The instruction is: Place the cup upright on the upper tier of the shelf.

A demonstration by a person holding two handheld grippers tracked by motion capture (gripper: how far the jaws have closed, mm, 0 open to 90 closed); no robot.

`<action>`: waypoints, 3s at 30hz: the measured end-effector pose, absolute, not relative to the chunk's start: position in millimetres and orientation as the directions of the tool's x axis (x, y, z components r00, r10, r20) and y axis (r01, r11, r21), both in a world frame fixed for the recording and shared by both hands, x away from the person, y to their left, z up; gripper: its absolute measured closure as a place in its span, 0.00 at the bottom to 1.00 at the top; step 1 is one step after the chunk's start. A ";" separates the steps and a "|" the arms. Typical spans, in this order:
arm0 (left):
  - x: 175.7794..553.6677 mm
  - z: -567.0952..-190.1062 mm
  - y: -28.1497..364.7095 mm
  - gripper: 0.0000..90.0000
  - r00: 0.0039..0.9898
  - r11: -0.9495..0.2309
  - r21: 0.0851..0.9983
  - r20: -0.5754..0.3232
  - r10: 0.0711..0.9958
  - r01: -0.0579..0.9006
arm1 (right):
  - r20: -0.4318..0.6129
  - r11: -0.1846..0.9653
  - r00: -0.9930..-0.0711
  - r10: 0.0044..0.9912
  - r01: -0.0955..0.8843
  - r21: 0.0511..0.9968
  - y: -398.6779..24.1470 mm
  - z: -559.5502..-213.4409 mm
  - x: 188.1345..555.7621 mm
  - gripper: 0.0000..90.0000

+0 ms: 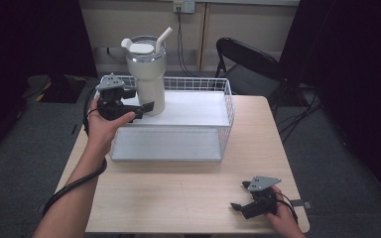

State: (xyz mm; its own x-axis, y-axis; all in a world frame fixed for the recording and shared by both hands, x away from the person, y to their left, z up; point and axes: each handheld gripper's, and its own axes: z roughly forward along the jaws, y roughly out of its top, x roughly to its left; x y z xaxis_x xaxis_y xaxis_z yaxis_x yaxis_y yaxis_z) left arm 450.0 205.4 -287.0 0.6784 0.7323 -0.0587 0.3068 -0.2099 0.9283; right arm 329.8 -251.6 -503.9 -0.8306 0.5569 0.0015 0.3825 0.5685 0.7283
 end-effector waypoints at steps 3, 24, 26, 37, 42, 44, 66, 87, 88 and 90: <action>441.0 -287.6 206.0 0.17 0.693 -0.220 0.929 -0.053 0.719 0.299 | 0.002 0.569 -0.831 0.557 0.383 0.728 -251.6 -503.9 329.9 0.10; 402.1 -316.7 204.0 0.18 0.774 -0.241 0.930 -0.067 0.630 0.277 | 0.003 0.569 -0.831 0.556 0.383 0.728 -251.6 -504.0 329.7 0.10; 399.5 -321.3 203.2 0.18 0.781 -0.253 0.927 -0.064 0.621 0.276 | 0.003 0.569 -0.831 0.556 0.383 0.728 -251.6 -504.0 329.8 0.10; 387.2 -351.4 197.8 0.18 0.799 -0.227 0.928 -0.111 0.591 0.296 | 0.002 0.570 -0.831 0.556 0.383 0.727 -251.6 -503.9 329.7 0.10; 384.8 -365.4 196.1 0.18 0.800 -0.231 0.924 -0.116 0.588 0.305 | 0.002 0.570 -0.831 0.556 0.383 0.727 -251.6 -503.9 329.7 0.10; 383.6 -370.4 195.0 0.17 0.805 -0.234 0.923 -0.118 0.582 0.304 | 0.002 0.570 -0.831 0.556 0.383 0.727 -251.6 -503.9 329.8 0.10; 381.5 -425.9 194.0 0.17 0.793 -0.244 0.896 -0.169 0.585 0.371 | 0.002 0.570 -0.831 0.556 0.383 0.727 -251.6 -503.9 329.7 0.10; 371.8 -486.0 196.7 0.18 0.790 -0.373 0.816 -0.158 0.592 0.443 | 0.002 0.570 -0.831 0.556 0.383 0.727 -251.7 -503.9 329.8 0.10; 371.4 -487.4 196.5 0.18 0.791 -0.380 0.811 -0.155 0.592 0.444 | 0.002 0.570 -0.831 0.556 0.383 0.727 -251.7 -503.9 329.7 0.10; 369.9 -490.4 196.1 0.18 0.792 -0.389 0.805 -0.157 0.590 0.448 | 0.002 0.570 -0.831 0.556 0.383 0.727 -251.7 -503.9 329.7 0.10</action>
State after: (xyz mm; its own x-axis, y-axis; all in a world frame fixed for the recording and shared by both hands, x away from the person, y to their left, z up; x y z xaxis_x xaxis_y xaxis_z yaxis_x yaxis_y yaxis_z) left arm 369.9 196.1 -490.4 0.7923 0.5897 -0.1566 0.4484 -0.3886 0.8049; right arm 329.7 -251.7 -503.9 -0.8311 0.5561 0.0021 0.3832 0.5699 0.7269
